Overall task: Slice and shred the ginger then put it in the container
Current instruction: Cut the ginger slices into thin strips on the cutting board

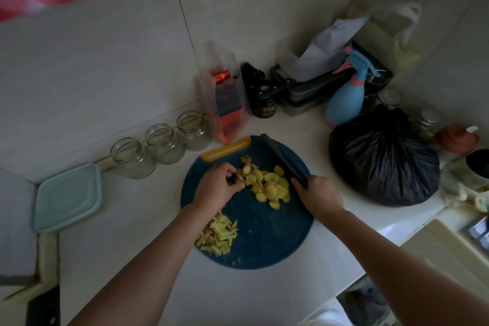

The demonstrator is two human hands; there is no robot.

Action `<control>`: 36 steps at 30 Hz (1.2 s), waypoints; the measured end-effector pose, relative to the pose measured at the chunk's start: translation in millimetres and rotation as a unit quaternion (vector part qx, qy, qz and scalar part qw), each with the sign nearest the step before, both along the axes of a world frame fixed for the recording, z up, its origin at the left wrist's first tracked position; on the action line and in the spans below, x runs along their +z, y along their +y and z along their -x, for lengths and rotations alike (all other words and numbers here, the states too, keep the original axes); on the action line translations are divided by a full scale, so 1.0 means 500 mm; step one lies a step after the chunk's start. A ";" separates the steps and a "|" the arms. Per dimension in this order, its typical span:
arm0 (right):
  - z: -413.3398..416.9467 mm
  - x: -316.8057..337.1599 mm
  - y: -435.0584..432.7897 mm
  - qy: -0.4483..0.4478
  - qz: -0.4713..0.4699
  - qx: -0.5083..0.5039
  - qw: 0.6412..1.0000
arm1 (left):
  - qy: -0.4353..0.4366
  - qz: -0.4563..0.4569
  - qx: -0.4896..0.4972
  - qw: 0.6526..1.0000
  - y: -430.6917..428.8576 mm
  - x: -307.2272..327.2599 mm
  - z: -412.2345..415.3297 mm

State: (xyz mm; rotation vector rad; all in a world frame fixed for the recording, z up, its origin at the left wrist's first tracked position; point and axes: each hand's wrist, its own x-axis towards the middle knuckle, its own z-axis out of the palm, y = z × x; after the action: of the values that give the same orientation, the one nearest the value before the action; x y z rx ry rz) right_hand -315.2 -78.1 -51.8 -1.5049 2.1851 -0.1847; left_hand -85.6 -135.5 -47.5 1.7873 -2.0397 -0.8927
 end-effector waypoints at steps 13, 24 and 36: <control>0.001 -0.012 -0.024 0.050 0.000 0.020 0.999 | -0.037 0.019 -0.018 0.999 -0.008 0.013 0.018; 0.005 -0.014 -0.026 0.023 0.001 0.020 1.000 | -0.092 0.020 -0.314 0.945 -0.008 0.045 0.121; 0.009 -0.019 -0.026 0.022 0.000 0.032 0.999 | -0.088 0.175 -0.408 0.891 0.017 0.030 0.091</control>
State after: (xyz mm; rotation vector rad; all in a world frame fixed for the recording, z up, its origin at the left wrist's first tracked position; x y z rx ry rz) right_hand -320.0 -91.2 -61.5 -1.5915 2.1671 -0.1322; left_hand -131.1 -127.0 -32.7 0.8111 -2.8989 -0.4739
